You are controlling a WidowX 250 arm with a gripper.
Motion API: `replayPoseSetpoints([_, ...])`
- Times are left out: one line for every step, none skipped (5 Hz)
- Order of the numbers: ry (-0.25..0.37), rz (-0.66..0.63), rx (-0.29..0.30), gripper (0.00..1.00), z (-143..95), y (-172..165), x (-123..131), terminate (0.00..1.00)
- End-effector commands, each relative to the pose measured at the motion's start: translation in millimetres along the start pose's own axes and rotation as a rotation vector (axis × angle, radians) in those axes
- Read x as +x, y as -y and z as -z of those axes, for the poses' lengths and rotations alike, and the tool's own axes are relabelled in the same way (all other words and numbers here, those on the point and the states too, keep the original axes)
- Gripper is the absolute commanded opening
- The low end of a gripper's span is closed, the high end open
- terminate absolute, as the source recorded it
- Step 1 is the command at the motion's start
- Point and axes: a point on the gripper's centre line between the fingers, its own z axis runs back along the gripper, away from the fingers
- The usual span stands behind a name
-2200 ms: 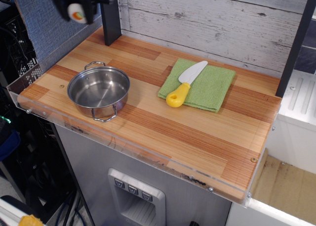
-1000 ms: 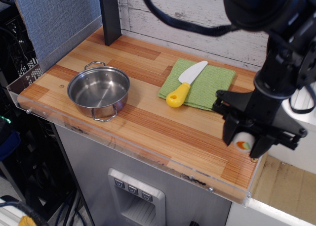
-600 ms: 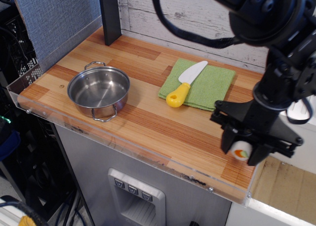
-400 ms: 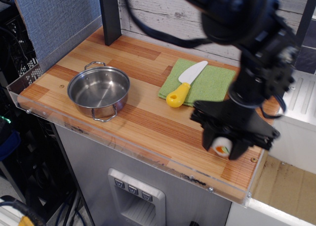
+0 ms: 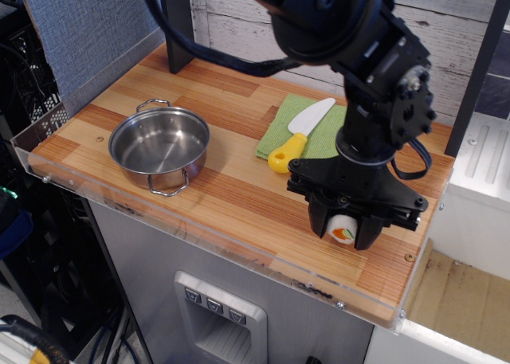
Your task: Move the sushi to the right corner under the knife.
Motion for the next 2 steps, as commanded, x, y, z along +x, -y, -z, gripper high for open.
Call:
replayPoseSetpoints([-0.006,0.016,-0.087,0.0,-2.7,-9.8,-5.7,0.0])
replayPoseSetpoints([-0.023,0.031,-0.109,1.0,-3.9,-13.8,-3.8,0.0])
